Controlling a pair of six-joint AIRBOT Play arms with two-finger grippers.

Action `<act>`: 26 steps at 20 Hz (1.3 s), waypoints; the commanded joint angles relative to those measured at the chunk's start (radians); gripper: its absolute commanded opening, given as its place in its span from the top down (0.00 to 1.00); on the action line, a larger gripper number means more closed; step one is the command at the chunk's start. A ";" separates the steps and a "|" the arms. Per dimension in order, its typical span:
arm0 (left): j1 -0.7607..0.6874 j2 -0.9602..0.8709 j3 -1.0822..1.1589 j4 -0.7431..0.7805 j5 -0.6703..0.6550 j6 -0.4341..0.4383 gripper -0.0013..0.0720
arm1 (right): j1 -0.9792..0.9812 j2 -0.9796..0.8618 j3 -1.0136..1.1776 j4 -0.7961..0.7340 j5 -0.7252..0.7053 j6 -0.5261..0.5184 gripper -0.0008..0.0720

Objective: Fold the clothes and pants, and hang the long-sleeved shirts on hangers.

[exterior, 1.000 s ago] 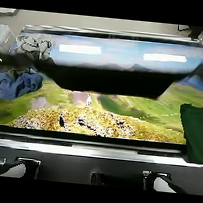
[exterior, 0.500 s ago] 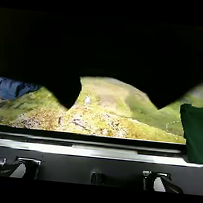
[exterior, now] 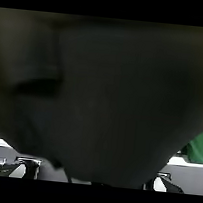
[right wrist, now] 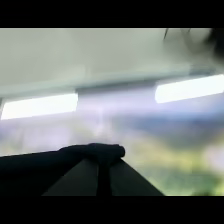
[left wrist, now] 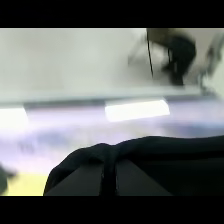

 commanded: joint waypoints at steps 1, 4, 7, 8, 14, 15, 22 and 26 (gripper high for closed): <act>-0.073 -0.131 -0.298 0.014 -0.093 0.021 0.94 | 0.040 -0.162 -0.292 0.036 0.158 0.002 0.94; -0.154 -0.262 -0.649 0.014 0.116 0.041 0.94 | 0.218 -0.296 -0.648 -0.170 -0.087 0.006 0.94; -0.170 -0.464 -0.761 -0.012 0.300 0.038 0.94 | 0.300 -0.503 -0.700 -0.206 -0.270 0.123 0.94; -0.170 -0.534 -0.744 -0.036 0.358 0.038 0.94 | 0.305 -0.566 -0.669 -0.195 -0.329 0.126 0.94; -0.190 -0.755 -0.518 -0.079 0.600 0.088 0.94 | 0.301 -0.656 -0.556 -0.139 -0.819 0.179 0.94; -0.196 -0.777 -0.487 -0.080 0.625 0.087 0.94 | 0.301 -0.665 -0.556 -0.132 -0.860 0.179 0.94; -0.244 -0.871 -0.422 -0.145 0.771 0.079 0.94 | 0.293 -0.747 -0.520 -0.121 -1.009 0.180 0.94; -0.251 -0.888 -0.413 -0.158 0.745 0.136 0.94 | 0.289 -0.761 -0.498 -0.117 -0.896 0.179 0.94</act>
